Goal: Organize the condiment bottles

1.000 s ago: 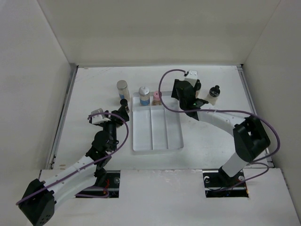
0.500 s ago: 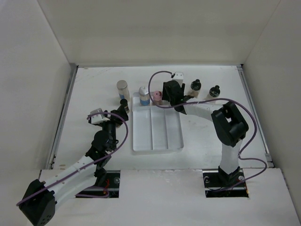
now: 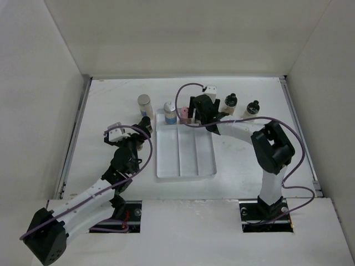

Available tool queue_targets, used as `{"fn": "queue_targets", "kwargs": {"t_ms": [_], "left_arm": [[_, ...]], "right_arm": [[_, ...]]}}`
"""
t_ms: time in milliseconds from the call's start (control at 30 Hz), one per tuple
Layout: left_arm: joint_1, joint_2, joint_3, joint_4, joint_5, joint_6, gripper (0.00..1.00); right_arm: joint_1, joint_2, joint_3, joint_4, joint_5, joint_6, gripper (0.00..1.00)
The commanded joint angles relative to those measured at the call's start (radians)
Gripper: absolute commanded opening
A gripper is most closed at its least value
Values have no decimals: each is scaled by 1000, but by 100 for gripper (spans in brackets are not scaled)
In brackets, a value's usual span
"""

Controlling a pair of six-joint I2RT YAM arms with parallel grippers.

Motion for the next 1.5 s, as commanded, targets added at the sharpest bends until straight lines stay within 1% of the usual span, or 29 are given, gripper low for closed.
{"fn": "queue_targets", "kwargs": {"t_ms": [0, 100, 200, 233, 267, 300, 333, 367, 400, 433, 467, 533, 567, 633, 733, 800, 867, 967, 1067, 1233, 1300, 1400, 1467], "left_arm": [[7, -20, 83, -55, -31, -6, 93], [9, -20, 136, -148, -33, -2, 84], [10, 9, 205, -282, -24, -3, 67], [12, 24, 224, -317, -22, -6, 62], [16, 38, 244, -352, -22, -5, 60], [19, 47, 263, -397, -21, -6, 59], [18, 57, 277, -435, -19, -9, 60], [18, 67, 284, -468, -22, -9, 62], [24, 78, 288, -495, -28, -11, 66], [35, 90, 291, -521, -28, -14, 69], [54, 107, 297, -546, -18, -20, 73], [88, 152, 329, -609, 22, -35, 77], [104, 172, 343, -635, 42, -48, 79], [127, 204, 355, -656, 70, -65, 79], [148, 258, 367, -666, 102, -81, 80], [150, 296, 369, -654, 128, -85, 80], [151, 337, 380, -638, 137, -88, 80], [147, 391, 415, -659, 153, -89, 79], [137, 408, 403, -655, 134, -100, 77], [141, 423, 392, -667, 125, -128, 68], [141, 431, 383, -663, 119, -131, 67], [138, 437, 383, -672, 119, -135, 57], [136, 433, 367, -660, 117, -135, 49]], "right_arm": [[8, -136, 3, 64, 11, 6, 91], [8, -218, -55, 67, 11, 11, 92], [8, -310, -145, 97, 18, 14, 91], [8, -345, -187, 113, 18, 17, 88], [8, -385, -230, 123, 11, 29, 80], [8, -420, -268, 131, 9, 44, 68], [8, -454, -306, 137, 5, 53, 52], [8, -486, -342, 142, 0, 60, 39], [10, -520, -378, 148, -5, 69, 29], [14, -553, -415, 154, -9, 81, 25], [22, -587, -452, 160, -18, 89, 23], [42, -645, -521, 189, -31, 89, 25], [55, -670, -555, 212, -38, 83, 28], [88, -712, -607, 248, -60, 77, 40], [129, -729, -655, 274, -68, 87, 58], [143, -703, -675, 315, -61, 74, 66], [145, -677, -680, 335, -75, 70, 69], [146, -670, -683, 357, -95, 67, 73], [146, -681, -689, 358, -114, 64, 77], [140, -698, -703, 360, -120, 73, 79], [140, -706, -704, 358, -115, 69, 80], [129, -707, -707, 355, -115, 72, 80], [128, -709, -707, 351, -117, 70, 80]]}}
